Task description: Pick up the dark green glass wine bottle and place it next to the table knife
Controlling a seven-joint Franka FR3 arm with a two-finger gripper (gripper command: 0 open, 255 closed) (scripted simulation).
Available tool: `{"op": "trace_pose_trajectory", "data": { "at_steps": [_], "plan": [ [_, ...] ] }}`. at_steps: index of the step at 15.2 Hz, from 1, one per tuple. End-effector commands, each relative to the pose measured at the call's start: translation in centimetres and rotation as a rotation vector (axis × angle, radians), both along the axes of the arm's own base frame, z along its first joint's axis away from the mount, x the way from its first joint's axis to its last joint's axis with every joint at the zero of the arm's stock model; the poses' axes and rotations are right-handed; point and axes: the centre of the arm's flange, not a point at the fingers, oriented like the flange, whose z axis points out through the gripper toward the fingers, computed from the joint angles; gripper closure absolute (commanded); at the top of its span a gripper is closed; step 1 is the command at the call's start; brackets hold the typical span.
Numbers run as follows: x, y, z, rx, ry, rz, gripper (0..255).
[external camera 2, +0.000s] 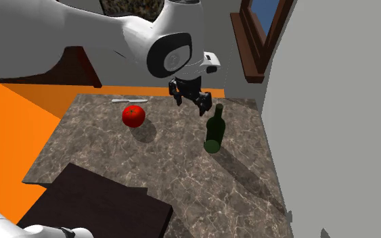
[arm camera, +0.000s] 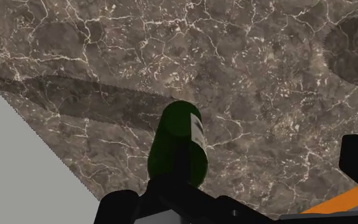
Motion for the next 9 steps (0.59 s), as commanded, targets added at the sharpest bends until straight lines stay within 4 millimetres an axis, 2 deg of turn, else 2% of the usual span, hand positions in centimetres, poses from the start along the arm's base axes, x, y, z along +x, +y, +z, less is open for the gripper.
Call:
{"op": "trace_pose_trajectory", "data": {
  "at_steps": [1, 8, 9],
  "plan": [
    [1.6, -1.7, -1.0, -0.006, -0.015, -0.012, 0],
    [7.0, -7.7, -3.9, -0.024, -0.063, -0.055, 0],
    [7.2, -7.8, -4.0, -0.025, -0.065, -0.057, 0]
  ]
}}
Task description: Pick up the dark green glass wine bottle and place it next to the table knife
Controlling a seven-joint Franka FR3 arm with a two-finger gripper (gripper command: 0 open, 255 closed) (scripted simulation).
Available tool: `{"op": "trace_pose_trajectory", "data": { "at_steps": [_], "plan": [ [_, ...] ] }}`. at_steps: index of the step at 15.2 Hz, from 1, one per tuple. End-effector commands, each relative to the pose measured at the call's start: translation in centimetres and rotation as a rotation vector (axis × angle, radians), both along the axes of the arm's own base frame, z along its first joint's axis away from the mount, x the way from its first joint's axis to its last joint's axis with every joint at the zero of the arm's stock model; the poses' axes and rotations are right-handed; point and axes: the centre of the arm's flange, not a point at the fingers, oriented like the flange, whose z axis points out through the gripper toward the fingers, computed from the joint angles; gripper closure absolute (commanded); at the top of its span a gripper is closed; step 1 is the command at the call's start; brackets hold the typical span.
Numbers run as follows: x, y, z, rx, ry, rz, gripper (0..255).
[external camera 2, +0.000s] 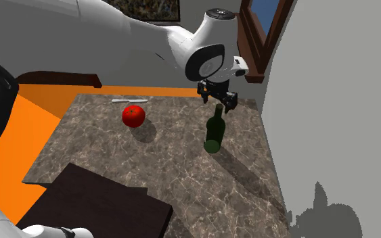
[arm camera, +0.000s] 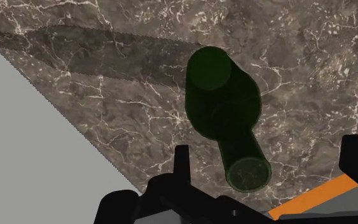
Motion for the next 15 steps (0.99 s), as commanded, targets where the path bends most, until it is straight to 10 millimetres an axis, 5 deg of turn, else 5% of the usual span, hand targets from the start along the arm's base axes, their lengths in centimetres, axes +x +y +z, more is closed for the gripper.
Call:
{"op": "trace_pose_trajectory", "data": {
  "at_steps": [1, 7, 15],
  "plan": [
    [0.5, -0.5, -0.8, -0.002, -0.005, -0.003, 0],
    [0.8, -0.8, -4.2, -0.002, -0.005, -0.003, 0],
    [0.8, -0.8, -4.2, -0.002, -0.005, -0.003, 0]
  ]
}}
